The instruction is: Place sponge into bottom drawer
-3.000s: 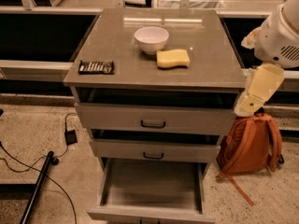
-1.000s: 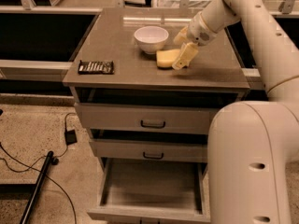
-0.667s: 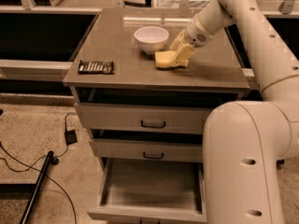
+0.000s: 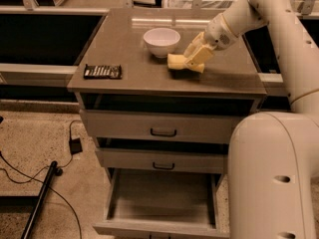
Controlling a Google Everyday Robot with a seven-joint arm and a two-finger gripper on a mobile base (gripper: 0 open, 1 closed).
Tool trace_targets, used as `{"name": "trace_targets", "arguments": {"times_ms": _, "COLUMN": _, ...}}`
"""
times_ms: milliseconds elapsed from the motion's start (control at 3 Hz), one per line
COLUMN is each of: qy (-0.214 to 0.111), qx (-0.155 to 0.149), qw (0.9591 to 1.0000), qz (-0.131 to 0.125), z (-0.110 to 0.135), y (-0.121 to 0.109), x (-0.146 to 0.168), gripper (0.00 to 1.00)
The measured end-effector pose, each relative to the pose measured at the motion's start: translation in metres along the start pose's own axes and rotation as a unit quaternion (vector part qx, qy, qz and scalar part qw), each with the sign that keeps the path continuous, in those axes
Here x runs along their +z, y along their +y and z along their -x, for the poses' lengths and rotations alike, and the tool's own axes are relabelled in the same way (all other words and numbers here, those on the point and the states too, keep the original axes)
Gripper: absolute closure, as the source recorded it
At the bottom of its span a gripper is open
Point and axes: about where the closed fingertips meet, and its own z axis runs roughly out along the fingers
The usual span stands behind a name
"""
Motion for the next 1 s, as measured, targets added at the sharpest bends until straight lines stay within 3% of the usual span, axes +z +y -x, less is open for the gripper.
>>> {"name": "trace_targets", "arguments": {"times_ms": 333, "qy": -0.020, "qx": -0.028, "qw": 0.9993, "qz": -0.012, "z": 0.001, "y": 0.020, "x": -0.036, "gripper": 1.00}}
{"name": "trace_targets", "arguments": {"times_ms": 667, "qy": -0.014, "qx": -0.103, "qw": 0.9940, "qz": -0.034, "z": 0.008, "y": 0.048, "x": -0.061, "gripper": 1.00}}
{"name": "trace_targets", "arguments": {"times_ms": 1000, "qy": 0.031, "qx": -0.203, "qw": 0.9747, "qz": -0.089, "z": 0.025, "y": 0.083, "x": -0.103, "gripper": 1.00}}
